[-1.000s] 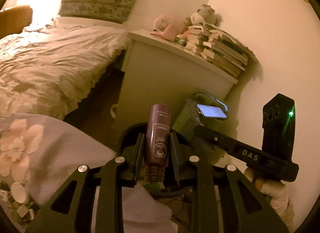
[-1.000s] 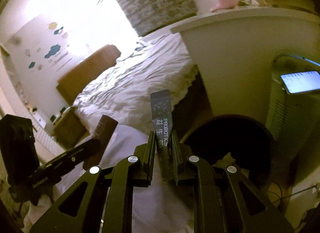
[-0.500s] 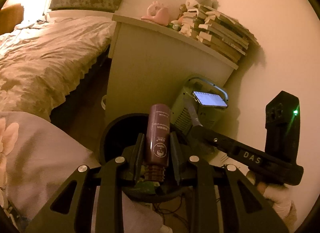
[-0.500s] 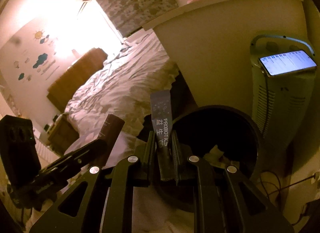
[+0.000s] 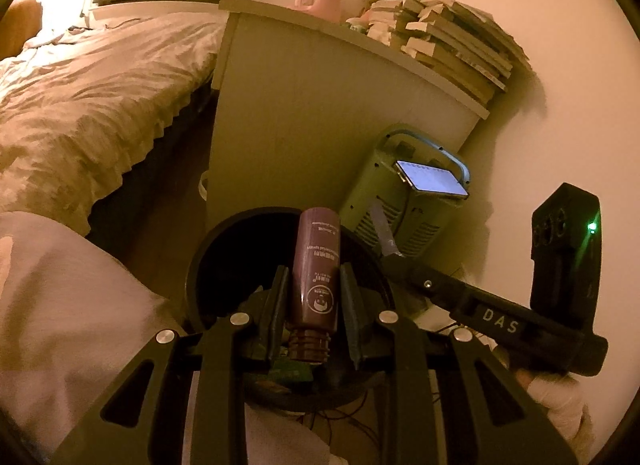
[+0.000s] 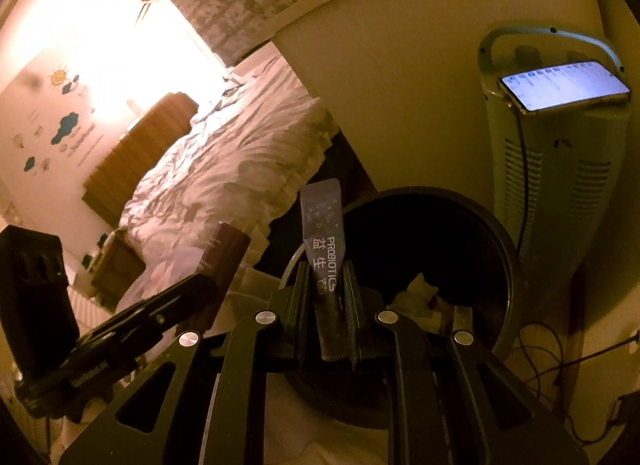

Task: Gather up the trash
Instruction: 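Open both tools to drop the bottle and pouch into the bin, then grasp the clear plastic cup with the left tool while the right tool grasps the white cup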

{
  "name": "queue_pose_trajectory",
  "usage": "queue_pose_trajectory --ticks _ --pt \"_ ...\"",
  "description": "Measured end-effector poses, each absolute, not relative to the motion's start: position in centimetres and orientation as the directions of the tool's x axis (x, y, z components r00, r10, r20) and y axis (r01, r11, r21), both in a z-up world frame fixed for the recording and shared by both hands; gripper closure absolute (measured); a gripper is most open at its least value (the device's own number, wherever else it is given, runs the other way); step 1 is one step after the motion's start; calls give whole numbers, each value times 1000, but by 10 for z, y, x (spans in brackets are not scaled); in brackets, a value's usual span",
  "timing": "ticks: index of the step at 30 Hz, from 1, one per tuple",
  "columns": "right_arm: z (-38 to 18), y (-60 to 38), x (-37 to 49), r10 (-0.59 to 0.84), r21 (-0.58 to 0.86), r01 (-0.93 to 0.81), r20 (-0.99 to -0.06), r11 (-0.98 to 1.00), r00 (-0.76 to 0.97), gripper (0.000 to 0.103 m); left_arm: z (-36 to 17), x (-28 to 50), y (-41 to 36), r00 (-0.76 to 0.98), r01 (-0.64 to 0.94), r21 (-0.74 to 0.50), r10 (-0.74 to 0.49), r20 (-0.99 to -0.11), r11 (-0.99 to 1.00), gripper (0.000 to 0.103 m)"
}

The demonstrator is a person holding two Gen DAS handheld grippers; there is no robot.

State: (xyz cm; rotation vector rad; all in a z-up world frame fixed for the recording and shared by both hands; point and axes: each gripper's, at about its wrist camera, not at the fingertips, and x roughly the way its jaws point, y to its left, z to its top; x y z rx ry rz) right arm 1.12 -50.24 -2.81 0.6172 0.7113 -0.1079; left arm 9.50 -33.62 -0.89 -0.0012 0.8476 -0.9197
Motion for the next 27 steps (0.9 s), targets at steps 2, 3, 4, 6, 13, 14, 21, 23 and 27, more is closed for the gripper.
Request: queue_pose_trajectory --ticks 2,3,4,6,13,14,21,23,27 --pt "-31 -505 13 109 495 303 -642 814 759 86 -10 97 -340 311 696 -345 -697 -645 630 78" --pt "-31 -506 14 106 496 306 -643 813 758 86 -11 99 -342 309 696 -346 -697 -647 629 78" --pt "-32 -507 15 102 494 313 -645 811 757 86 -11 100 -345 307 695 -347 -697 -649 629 78" --pt "-32 -509 16 89 491 327 -649 808 755 86 -12 103 -350 299 694 -351 -694 -655 629 76" --pt "-26 -519 10 43 499 370 -639 784 768 41 -6 103 -349 334 683 -337 -687 -645 648 40" --pt "-26 -519 9 40 497 372 -639 784 768 41 -2 100 -345 352 684 -326 -687 -636 652 36" --pt "-23 -499 6 65 494 341 -637 800 768 41 13 88 -312 394 666 -326 -688 -609 671 36" --pt "-23 -492 5 82 488 321 -639 812 765 41 18 84 -298 411 658 -326 -687 -600 679 36" --pt "-20 -461 12 130 476 264 -645 839 753 41 20 78 -251 456 605 -345 -667 -589 718 36"
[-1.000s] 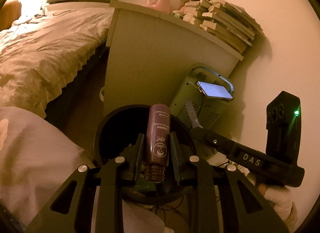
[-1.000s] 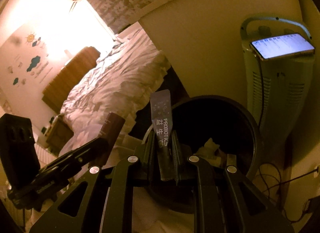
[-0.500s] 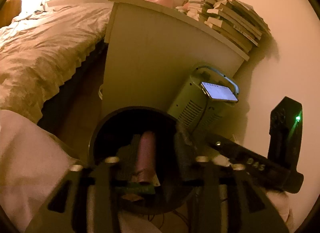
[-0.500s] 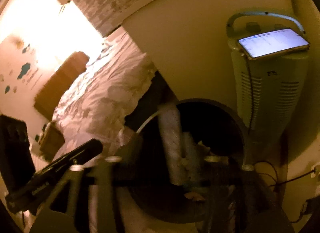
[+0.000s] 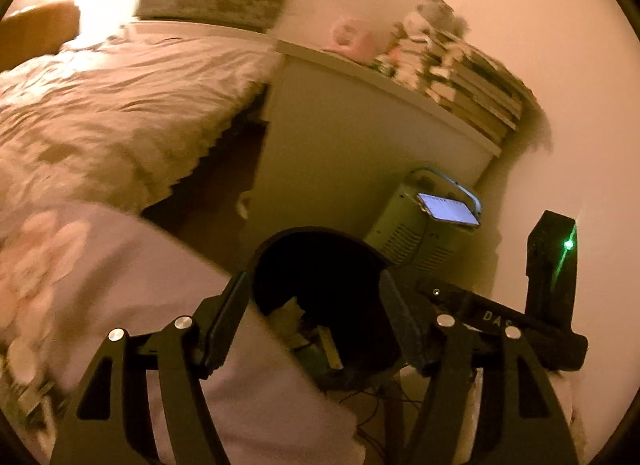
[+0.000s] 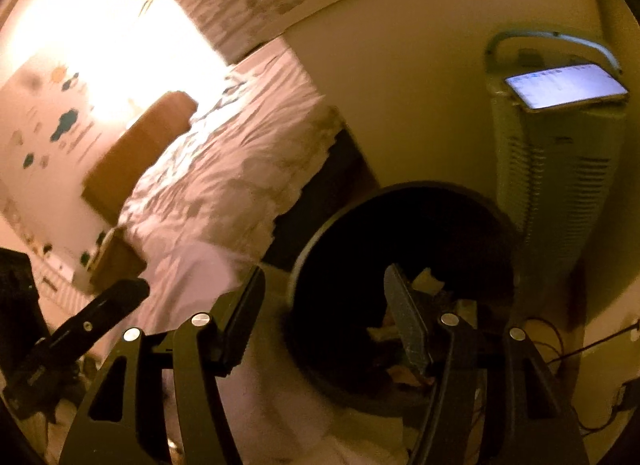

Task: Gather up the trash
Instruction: 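Grasp the clear plastic cup with the left tool while the right tool grasps the white cup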

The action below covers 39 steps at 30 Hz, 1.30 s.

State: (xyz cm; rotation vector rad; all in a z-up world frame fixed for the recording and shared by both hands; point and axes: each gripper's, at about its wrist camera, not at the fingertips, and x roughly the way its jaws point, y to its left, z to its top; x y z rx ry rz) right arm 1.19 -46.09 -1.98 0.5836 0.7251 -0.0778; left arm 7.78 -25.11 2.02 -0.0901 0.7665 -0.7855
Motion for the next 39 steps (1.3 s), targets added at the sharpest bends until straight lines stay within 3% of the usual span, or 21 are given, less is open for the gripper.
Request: queue_pose_trajectory --ticks 11,16,21,30,33,37,39 --pt "-7 -319 51 318 419 -15 -664 908 677 41 -4 90 -78 610 311 -378 -488 -624 872 36" --pt "-3 -244 72 381 376 -146 -687 915 618 41 -29 108 -22 609 204 -349 -398 -686 915 38" --pt "-6 -188 91 408 340 -227 -713 913 571 41 -49 124 -5 569 199 -313 -369 -734 929 51" --pt "-28 -134 124 382 262 -292 -770 920 512 45 -66 139 -9 523 262 -225 -334 -784 938 55" --pt "-36 -124 130 360 232 -300 -786 925 502 50 -67 140 -9 534 272 -189 -311 -786 944 59" --pt "-45 -121 138 347 224 -293 -799 929 490 64 -67 140 -9 550 267 -164 -290 -783 950 67" --pt "-47 -121 138 353 230 -295 -798 928 488 66 -68 141 -5 554 254 -184 -299 -777 949 71"
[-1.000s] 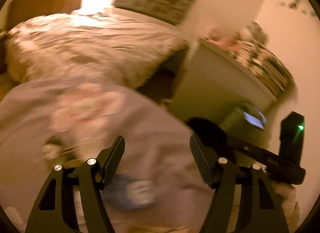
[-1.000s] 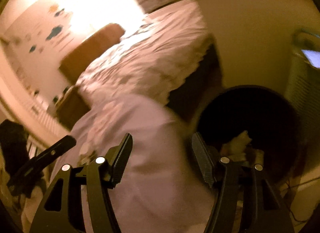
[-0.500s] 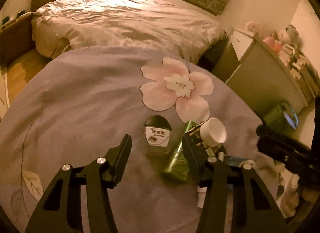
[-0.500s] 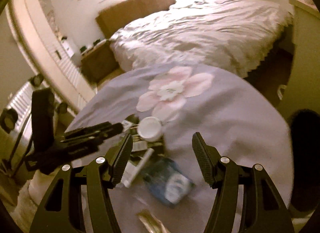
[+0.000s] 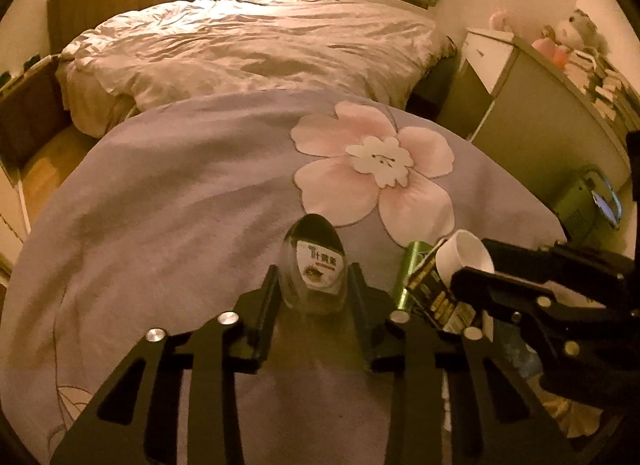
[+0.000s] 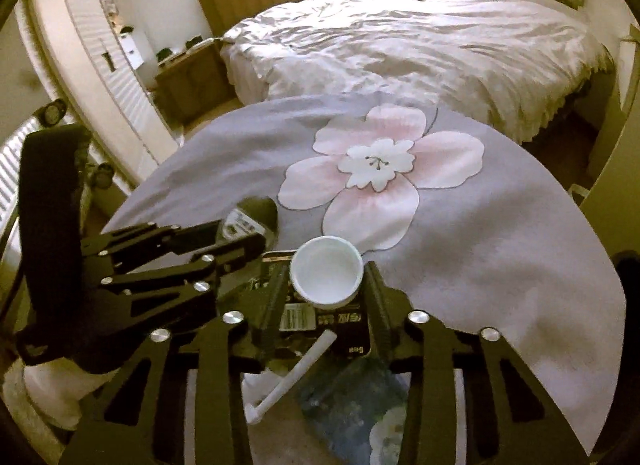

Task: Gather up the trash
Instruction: 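Grasp the clear plastic cup with the left tool while the right tool grasps the white cup, then carry the clear cup and white cup over the black bin with both tools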

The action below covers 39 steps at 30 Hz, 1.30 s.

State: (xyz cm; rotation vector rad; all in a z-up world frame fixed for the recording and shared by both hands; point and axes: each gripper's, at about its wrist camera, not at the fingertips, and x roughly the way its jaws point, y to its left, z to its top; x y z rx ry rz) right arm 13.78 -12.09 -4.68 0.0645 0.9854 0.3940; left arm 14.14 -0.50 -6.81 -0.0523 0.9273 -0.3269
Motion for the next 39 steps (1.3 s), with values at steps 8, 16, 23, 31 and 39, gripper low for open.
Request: queue_pose_trajectory --ticks 8,16,23,31,39 --pt "-33 -139 124 390 283 -275 -760 919 520 66 -61 132 7 577 219 -272 -349 -738 937 79" --pt "-3 -194 101 410 360 -209 -688 909 599 66 -14 107 -16 635 289 -266 -392 -666 920 86" --pt "20 -255 73 383 395 -143 -637 908 669 66 6 98 -33 634 323 -307 -446 -632 895 86" --pt "38 -333 49 316 436 -39 -584 899 748 66 42 82 -116 583 499 -283 -559 -590 819 86" --pt "43 -407 26 208 447 84 -565 891 798 66 56 70 -221 501 658 -241 -653 -568 714 86"
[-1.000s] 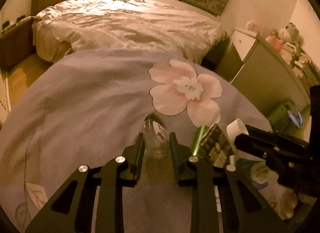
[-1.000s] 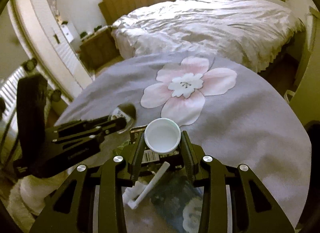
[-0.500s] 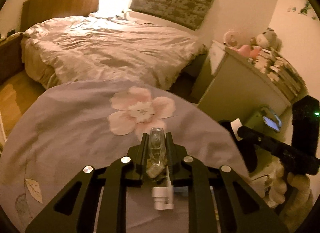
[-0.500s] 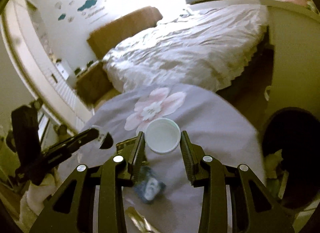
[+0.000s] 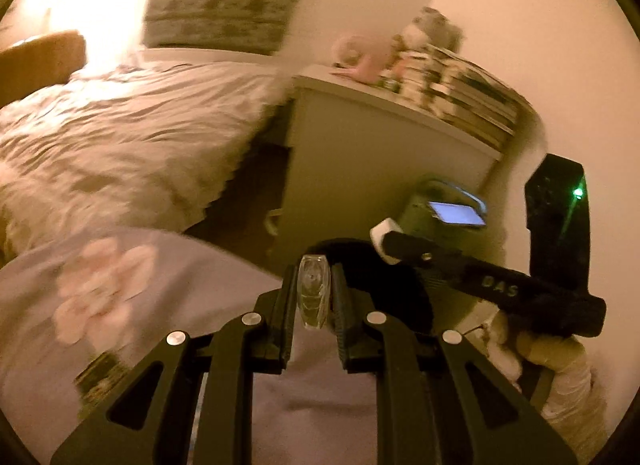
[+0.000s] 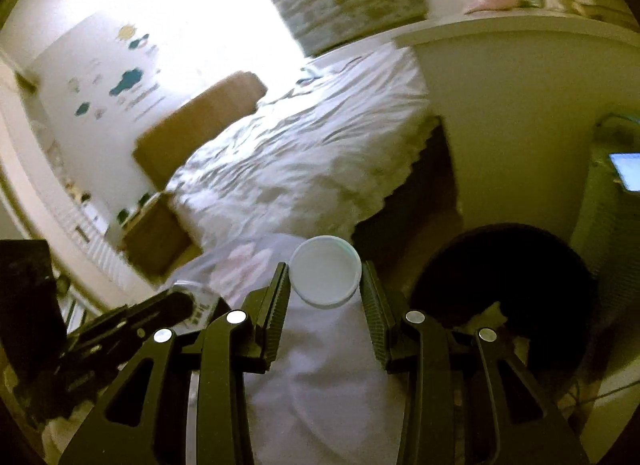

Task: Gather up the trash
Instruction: 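Carry the clear cup and white cup over the black bin with both tools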

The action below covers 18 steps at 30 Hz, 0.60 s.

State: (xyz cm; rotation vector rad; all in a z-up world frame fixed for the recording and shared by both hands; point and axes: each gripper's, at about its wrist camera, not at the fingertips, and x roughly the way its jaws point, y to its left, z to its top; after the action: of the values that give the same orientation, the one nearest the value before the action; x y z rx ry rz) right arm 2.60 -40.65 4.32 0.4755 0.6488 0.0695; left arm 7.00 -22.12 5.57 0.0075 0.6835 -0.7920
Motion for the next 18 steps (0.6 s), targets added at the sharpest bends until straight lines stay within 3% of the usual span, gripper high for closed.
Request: queue_pose_trajectory --ticks 18 --pt "3 -490 11 104 475 258 -610 841 785 66 42 70 -324 379 767 -218 -700 -605 603 86"
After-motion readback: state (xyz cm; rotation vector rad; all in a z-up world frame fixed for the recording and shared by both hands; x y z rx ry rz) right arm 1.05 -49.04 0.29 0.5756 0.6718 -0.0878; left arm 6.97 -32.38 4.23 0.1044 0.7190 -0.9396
